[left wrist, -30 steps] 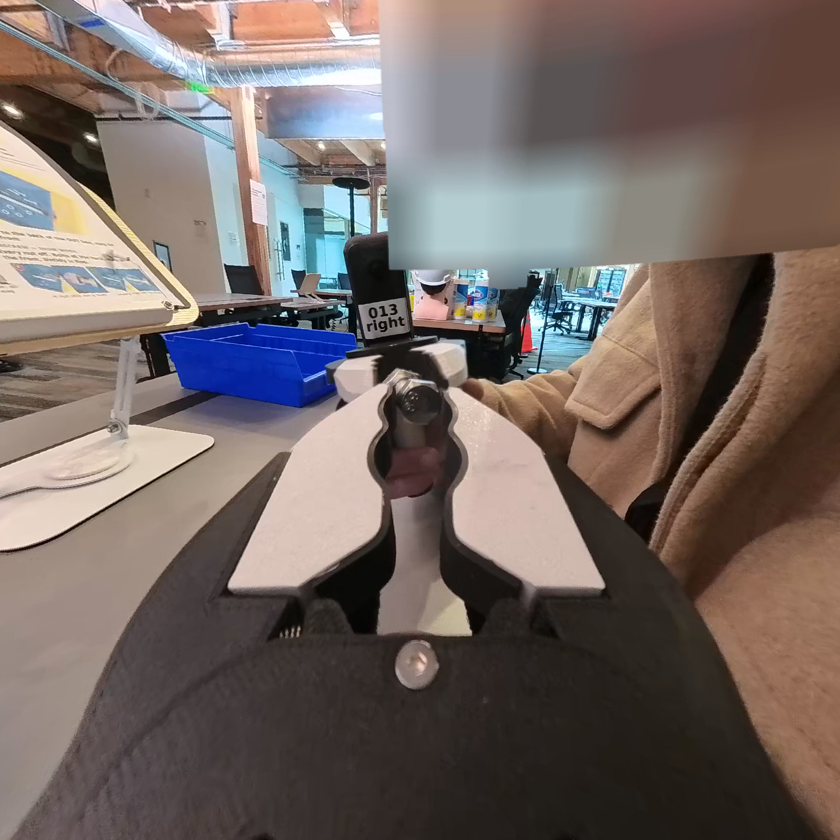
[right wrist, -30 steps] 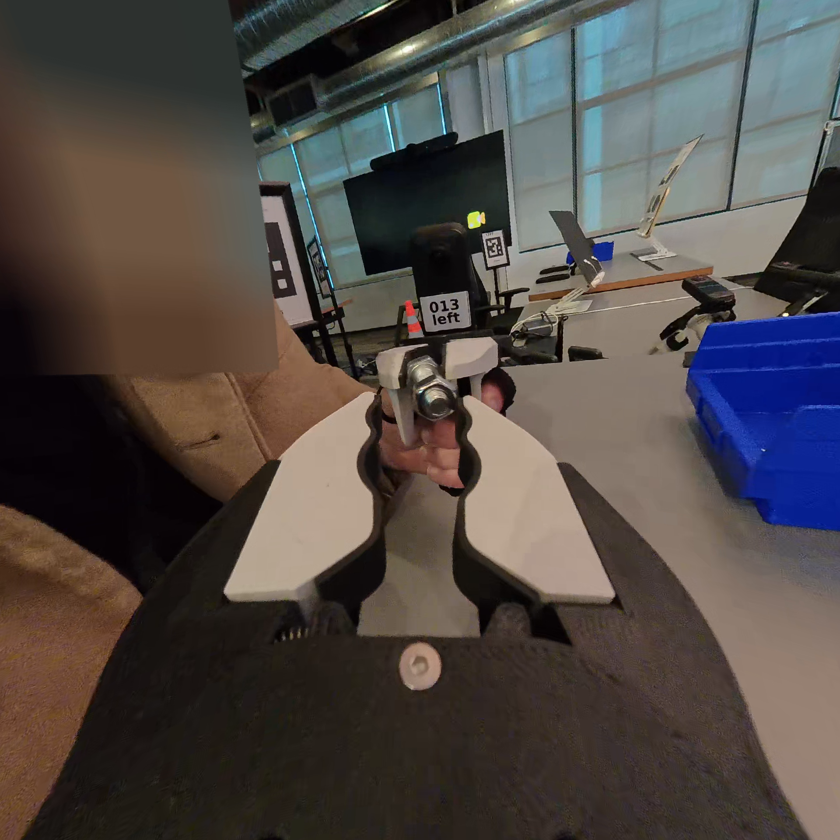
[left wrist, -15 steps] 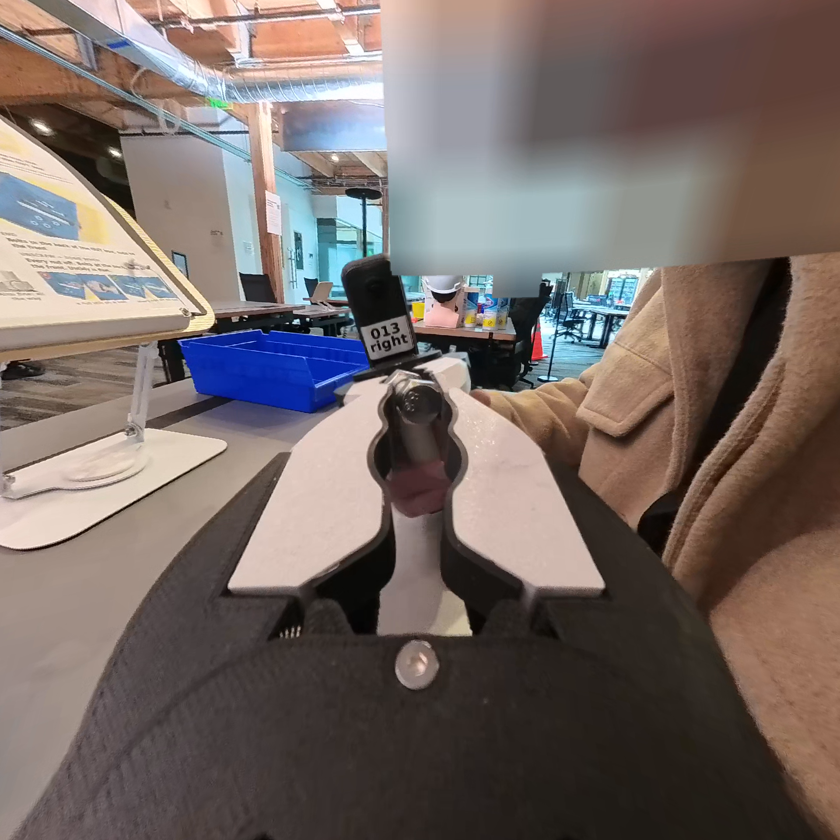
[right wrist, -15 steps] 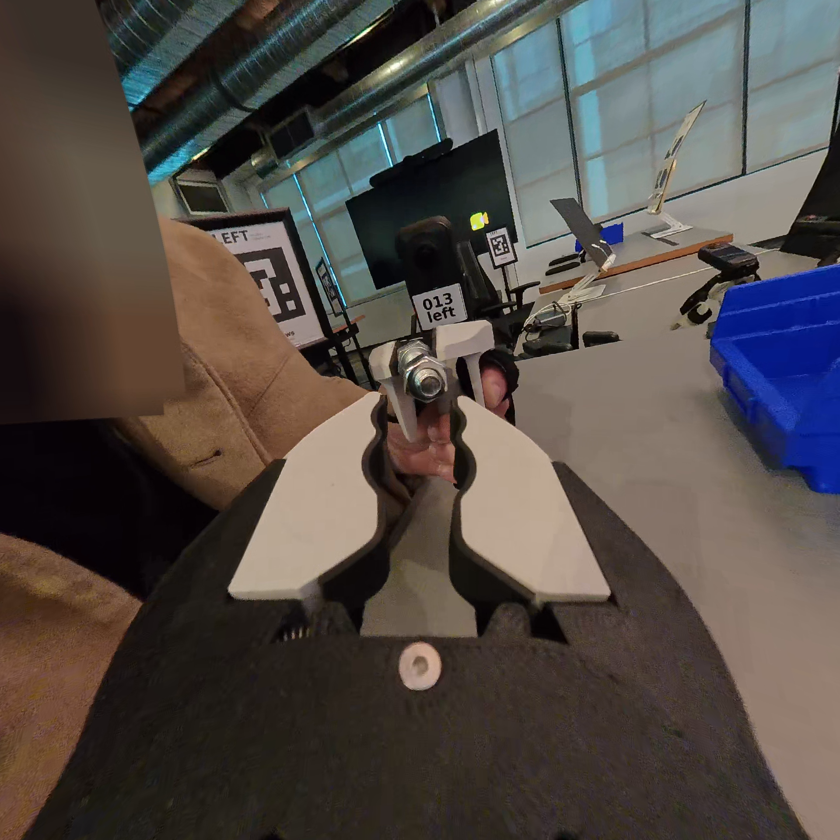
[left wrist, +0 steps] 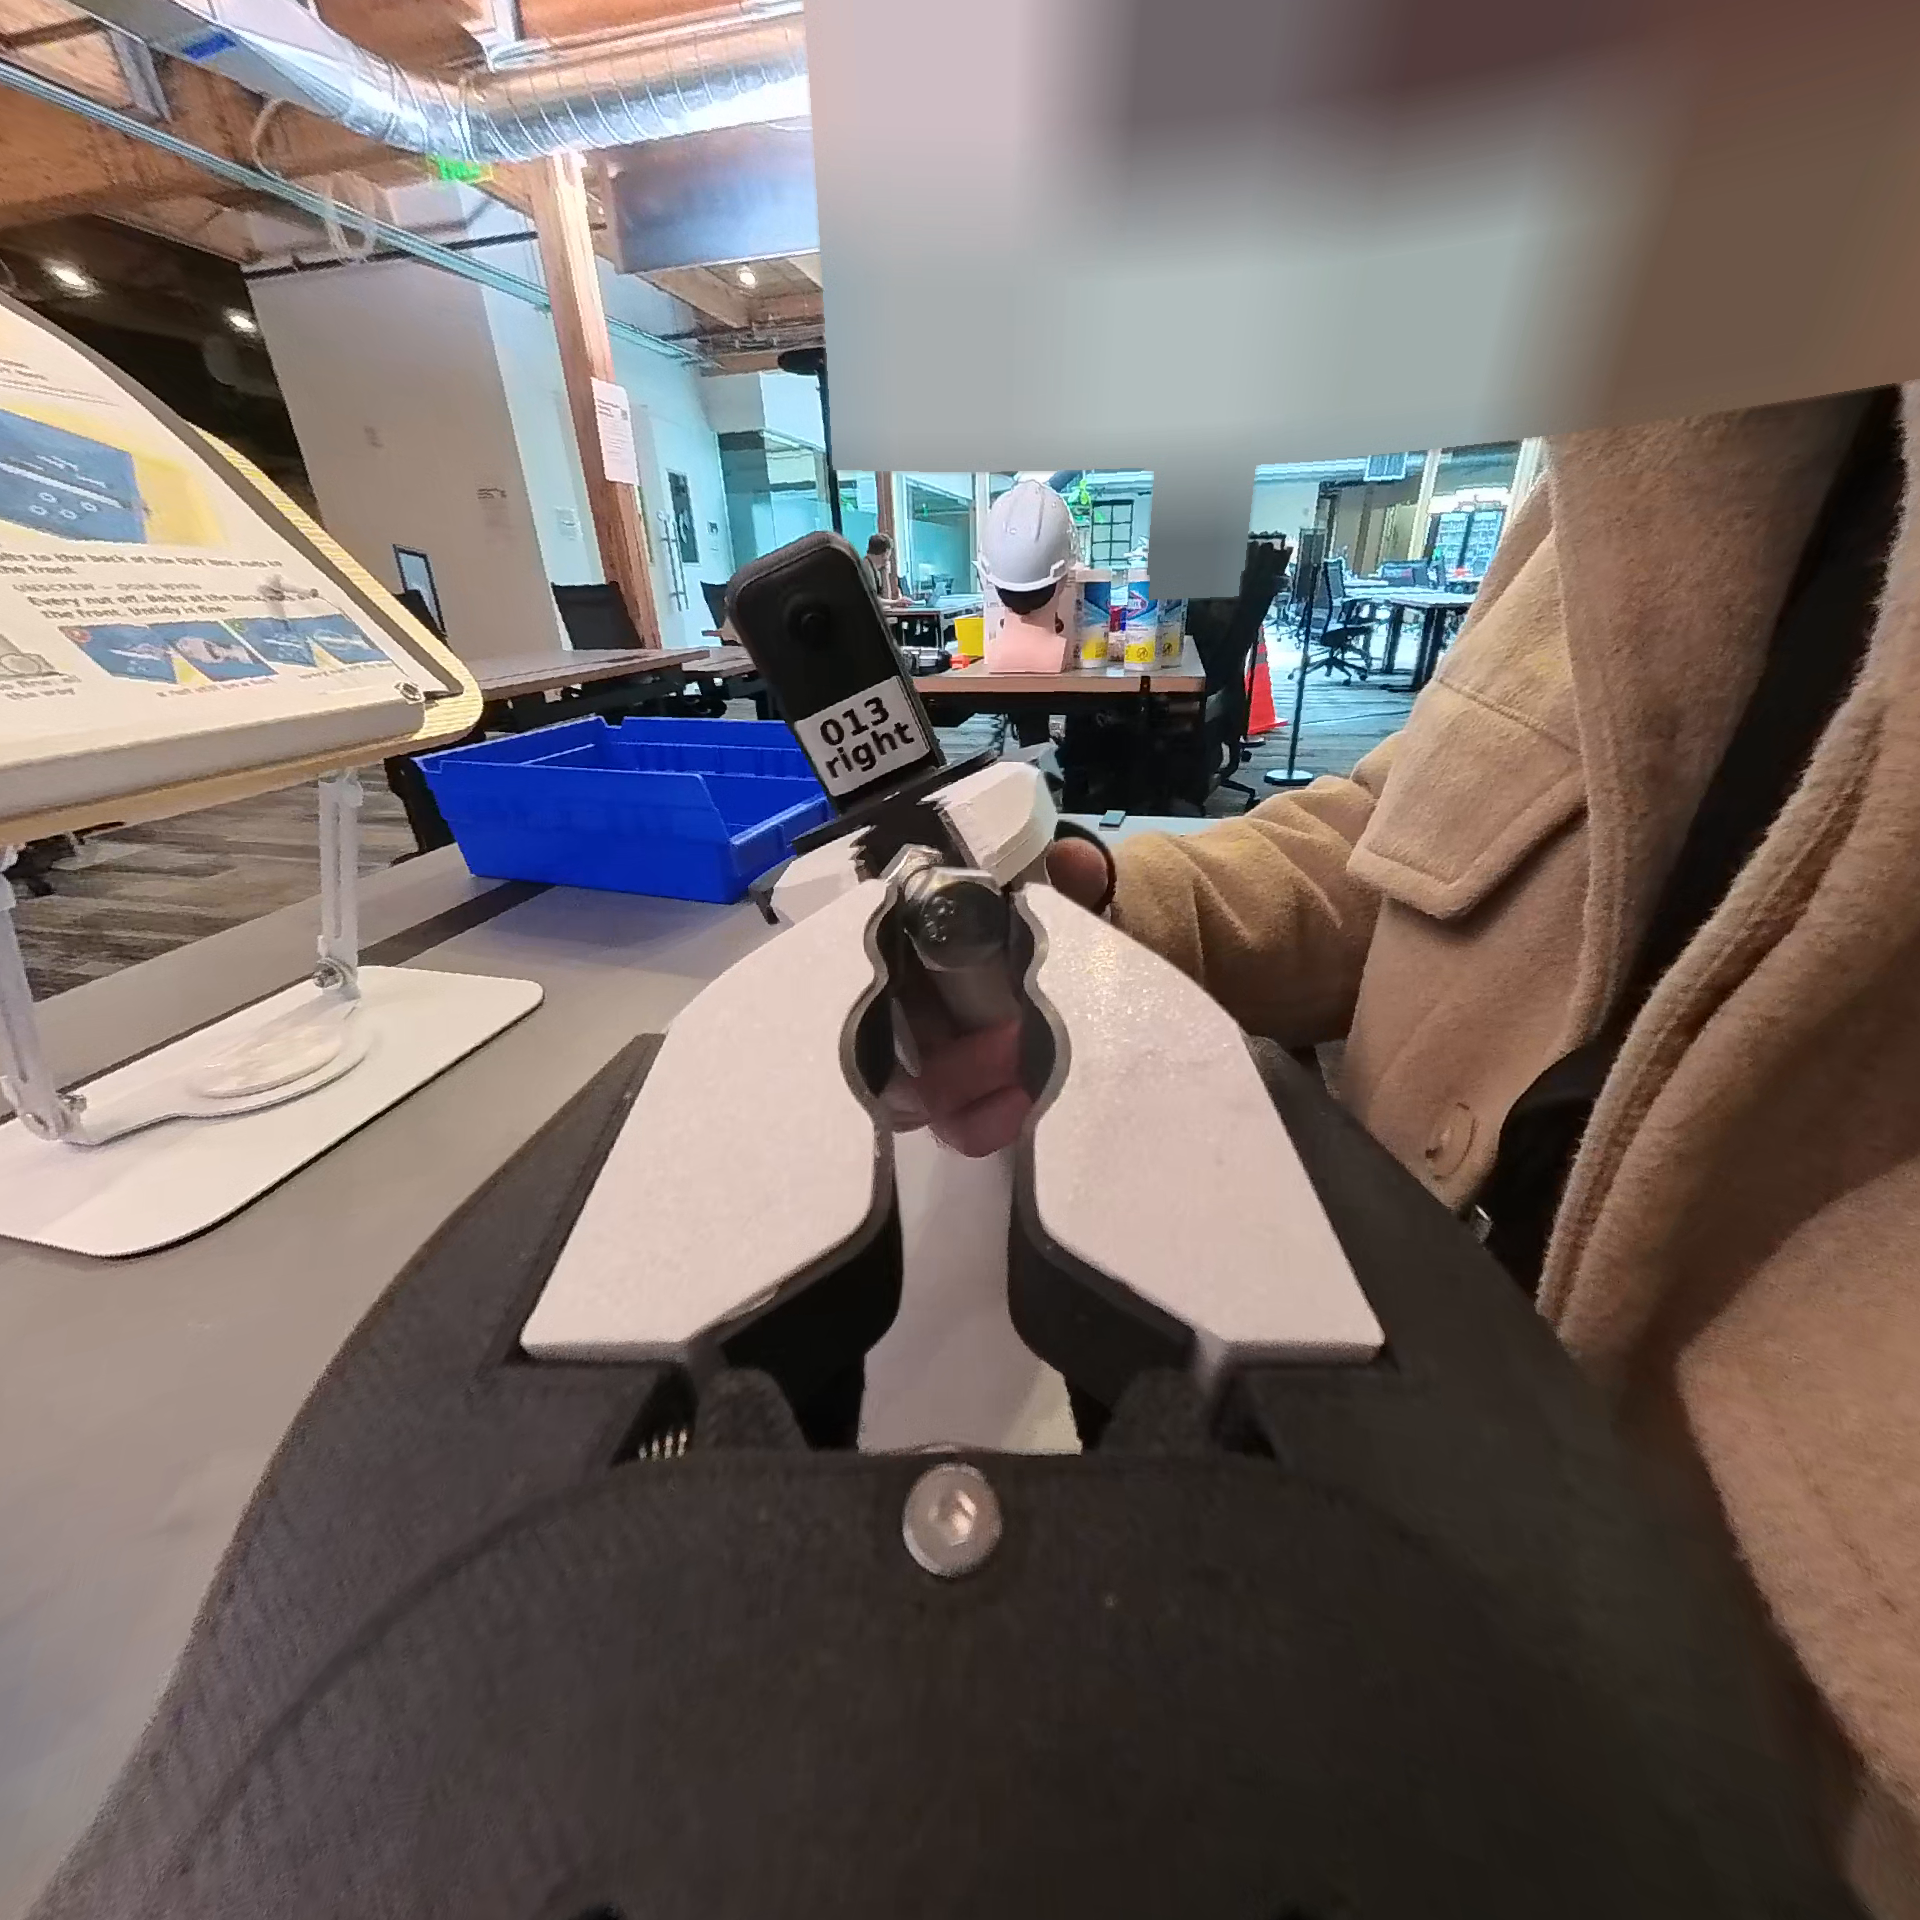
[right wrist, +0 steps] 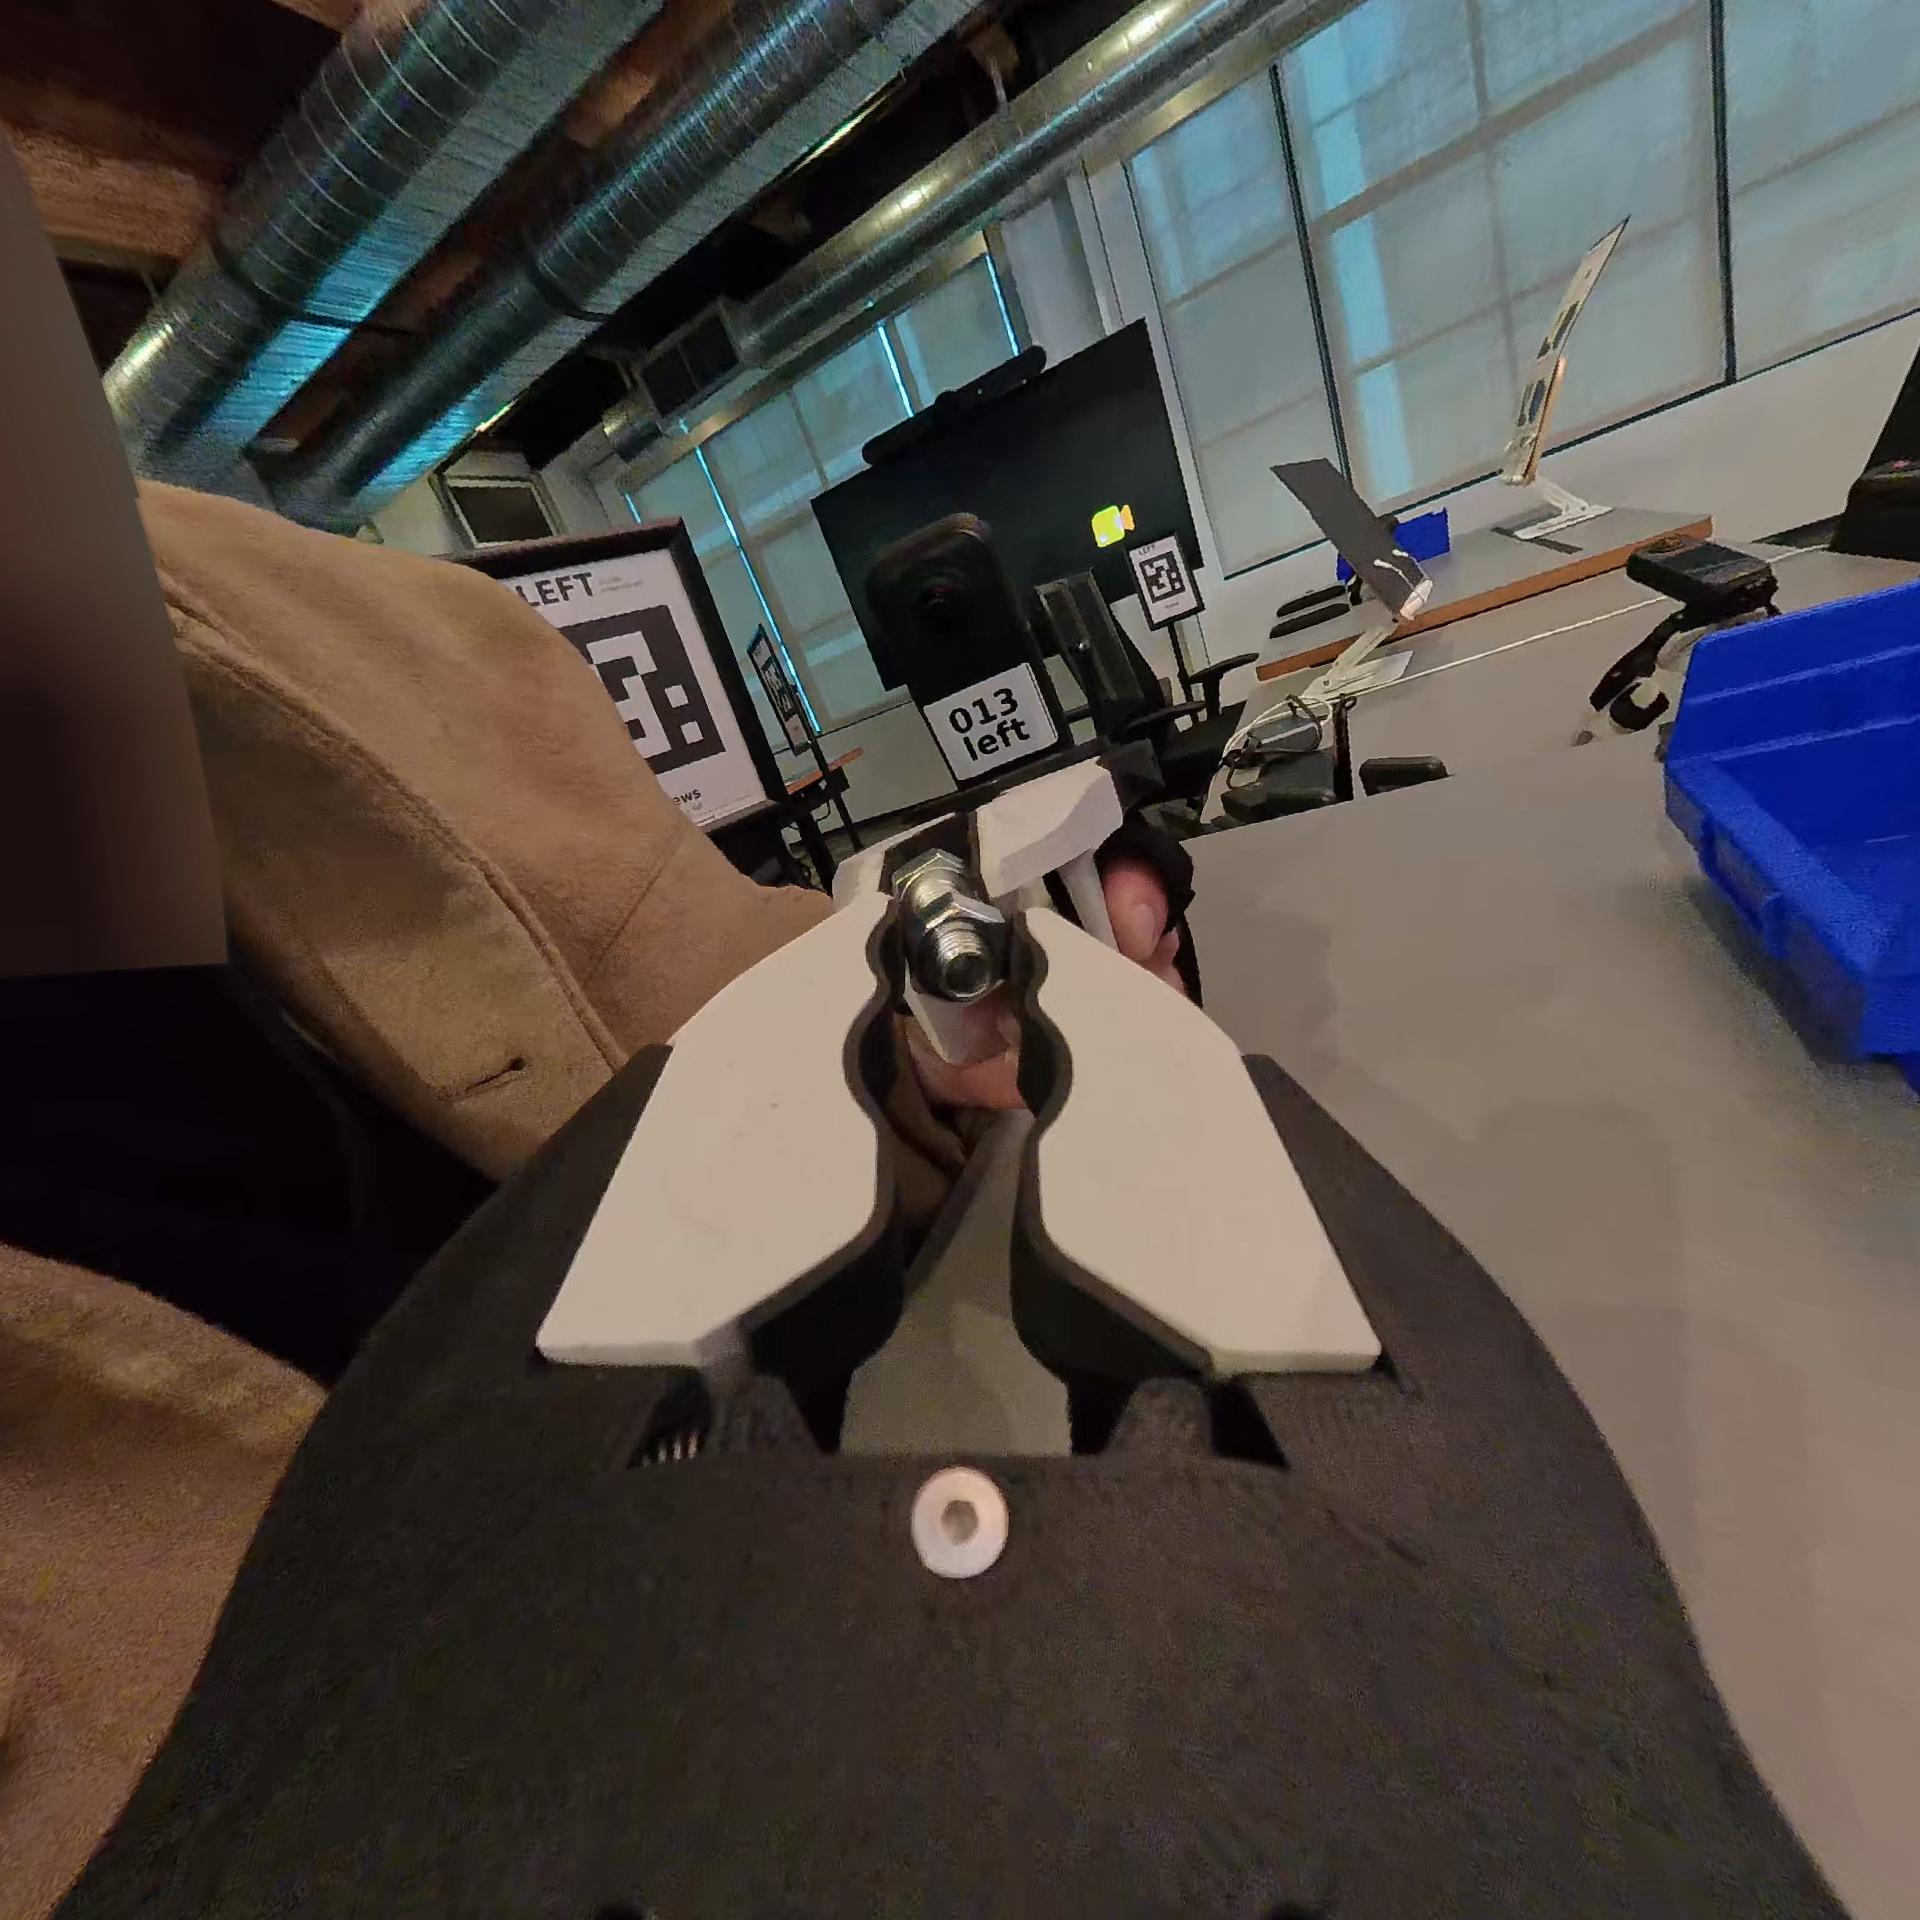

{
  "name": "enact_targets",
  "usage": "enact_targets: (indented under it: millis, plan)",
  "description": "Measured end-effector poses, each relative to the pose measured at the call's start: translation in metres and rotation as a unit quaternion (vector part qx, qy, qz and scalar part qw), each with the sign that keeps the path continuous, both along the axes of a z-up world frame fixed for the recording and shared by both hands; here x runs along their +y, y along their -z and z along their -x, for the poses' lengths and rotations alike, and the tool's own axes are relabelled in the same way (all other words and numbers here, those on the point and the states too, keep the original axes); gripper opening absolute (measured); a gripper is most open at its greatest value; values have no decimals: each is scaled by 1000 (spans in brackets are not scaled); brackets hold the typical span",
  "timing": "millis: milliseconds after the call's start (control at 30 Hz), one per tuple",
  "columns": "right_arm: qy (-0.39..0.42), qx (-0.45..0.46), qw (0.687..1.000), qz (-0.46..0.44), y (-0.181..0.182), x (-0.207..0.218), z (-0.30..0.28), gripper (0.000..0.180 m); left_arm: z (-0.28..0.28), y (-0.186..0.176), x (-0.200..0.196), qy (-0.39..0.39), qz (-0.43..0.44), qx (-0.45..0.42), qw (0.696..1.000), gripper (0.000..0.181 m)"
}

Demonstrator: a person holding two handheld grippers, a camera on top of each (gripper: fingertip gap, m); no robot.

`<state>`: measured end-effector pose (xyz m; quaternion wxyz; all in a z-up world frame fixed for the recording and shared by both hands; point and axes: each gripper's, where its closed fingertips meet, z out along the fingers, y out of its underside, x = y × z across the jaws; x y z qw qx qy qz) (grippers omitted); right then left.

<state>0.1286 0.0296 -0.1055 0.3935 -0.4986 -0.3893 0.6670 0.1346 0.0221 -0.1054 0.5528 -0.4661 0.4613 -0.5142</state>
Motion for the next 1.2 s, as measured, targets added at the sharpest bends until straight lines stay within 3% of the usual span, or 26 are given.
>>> enact_targets:
  millis: [133,267,433,500,600,800,933,1100,1200]
  plan:
    - [21,-3,1000,-17,-1,4,-4,19,1,-2,3,-8,2,-7,1000,21]
    - [47,-5,999,-27,-3,14,-14,18,9,-11,10,-23,4,-21,1000,35]
    - [90,-19,994,-52,1,30,-32,19,18,-10,29,-61,20,-5,998,67]
    - [114,-27,991,-61,1,39,-46,19,23,-8,37,-68,31,0,997,72]
    - [156,-45,984,-78,4,52,-70,19,24,2,46,-77,26,55,995,53]
    - [252,-70,959,-108,1,81,-131,19,24,6,70,-115,-14,145,983,32]
    - [312,-89,938,-121,-1,100,-171,19,11,22,90,-121,-3,167,979,27]
    - [381,-94,911,-125,-9,118,-221,19,-9,49,112,-111,-2,173,979,0]
    - [416,-104,894,-131,-13,127,-247,19,-21,62,126,-122,-22,183,975,0]
